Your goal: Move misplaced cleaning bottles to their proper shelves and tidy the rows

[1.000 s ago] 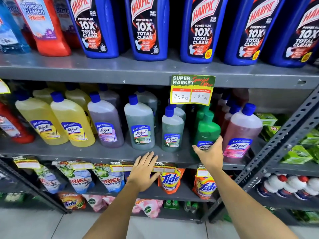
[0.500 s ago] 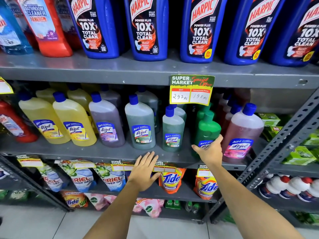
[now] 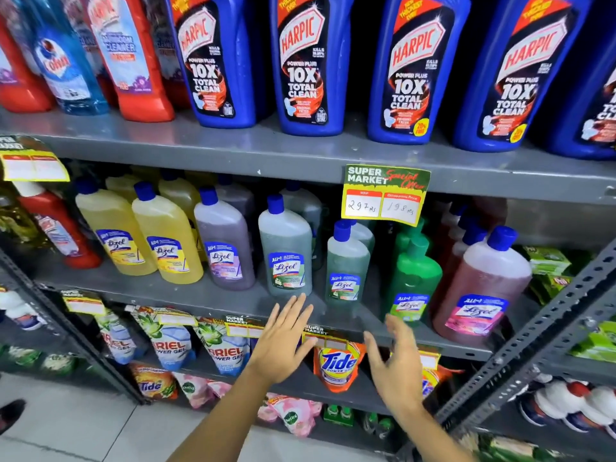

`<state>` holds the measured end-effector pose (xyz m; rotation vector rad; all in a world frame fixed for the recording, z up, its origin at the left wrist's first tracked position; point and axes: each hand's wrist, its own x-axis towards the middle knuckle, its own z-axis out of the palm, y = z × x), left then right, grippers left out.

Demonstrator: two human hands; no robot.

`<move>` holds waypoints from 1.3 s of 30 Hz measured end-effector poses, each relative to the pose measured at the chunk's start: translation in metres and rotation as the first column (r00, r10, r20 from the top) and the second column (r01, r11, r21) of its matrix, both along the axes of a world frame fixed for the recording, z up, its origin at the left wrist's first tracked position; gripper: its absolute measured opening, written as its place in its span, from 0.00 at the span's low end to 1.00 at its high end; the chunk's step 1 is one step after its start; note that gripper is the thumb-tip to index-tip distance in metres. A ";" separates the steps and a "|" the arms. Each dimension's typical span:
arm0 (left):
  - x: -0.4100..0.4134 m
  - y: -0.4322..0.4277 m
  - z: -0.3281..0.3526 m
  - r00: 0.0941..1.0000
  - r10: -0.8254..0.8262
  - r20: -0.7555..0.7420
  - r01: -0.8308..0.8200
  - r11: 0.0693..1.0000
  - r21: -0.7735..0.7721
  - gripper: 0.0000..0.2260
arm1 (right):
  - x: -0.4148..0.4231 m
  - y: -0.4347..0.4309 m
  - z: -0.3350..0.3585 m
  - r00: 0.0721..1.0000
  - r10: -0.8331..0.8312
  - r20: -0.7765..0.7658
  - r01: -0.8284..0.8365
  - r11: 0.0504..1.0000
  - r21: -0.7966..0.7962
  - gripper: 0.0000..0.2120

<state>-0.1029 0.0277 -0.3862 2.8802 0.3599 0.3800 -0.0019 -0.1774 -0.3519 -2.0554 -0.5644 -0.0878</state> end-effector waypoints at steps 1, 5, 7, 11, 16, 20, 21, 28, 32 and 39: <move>-0.004 -0.003 0.010 0.999 -0.004 0.046 0.003 1.000 0.005 0.28 | -0.006 0.004 0.009 0.994 0.085 0.061 -0.085 0.996 -0.016 0.20; -0.024 -0.005 0.065 0.971 0.042 0.234 -0.053 0.998 0.041 0.26 | -0.010 0.041 0.081 0.882 0.321 0.345 -0.362 0.930 0.060 0.14; -0.043 0.005 0.089 0.956 0.102 0.276 -0.126 0.990 0.068 0.26 | -0.014 0.062 0.118 0.791 0.335 0.512 -0.448 0.887 0.112 0.13; -0.093 0.052 0.134 0.915 0.216 0.341 -0.265 0.959 0.103 0.25 | -0.034 0.111 0.178 0.637 0.278 0.719 -0.552 0.816 0.174 0.11; -0.162 0.141 0.193 0.872 0.281 0.401 -0.353 0.928 0.117 0.23 | -0.066 0.190 0.226 0.420 0.222 0.880 -0.574 0.816 0.068 0.14; -0.207 0.203 0.241 0.861 0.283 0.422 -0.376 0.914 0.155 0.22 | -0.093 0.265 0.257 0.401 0.229 0.887 -0.513 0.858 0.011 0.16; -0.218 0.216 0.250 0.870 0.267 0.415 -0.369 0.910 0.189 0.22 | -0.099 0.283 0.263 0.411 0.229 0.883 -0.502 0.865 0.009 0.17; -0.268 0.289 0.291 0.799 0.256 0.545 -0.423 0.883 0.205 0.20 | -0.139 0.373 0.289 0.491 0.207 0.846 -0.500 0.862 0.080 0.15; -0.270 0.329 0.293 0.823 0.246 0.512 -0.414 0.876 0.246 0.23 | -0.144 0.411 0.296 0.489 0.236 0.840 -0.531 0.844 0.072 0.15; -0.253 0.383 0.295 0.837 0.221 0.501 -0.397 0.875 0.278 0.22 | -0.143 0.459 0.321 0.581 0.227 0.782 -0.516 0.845 0.138 0.14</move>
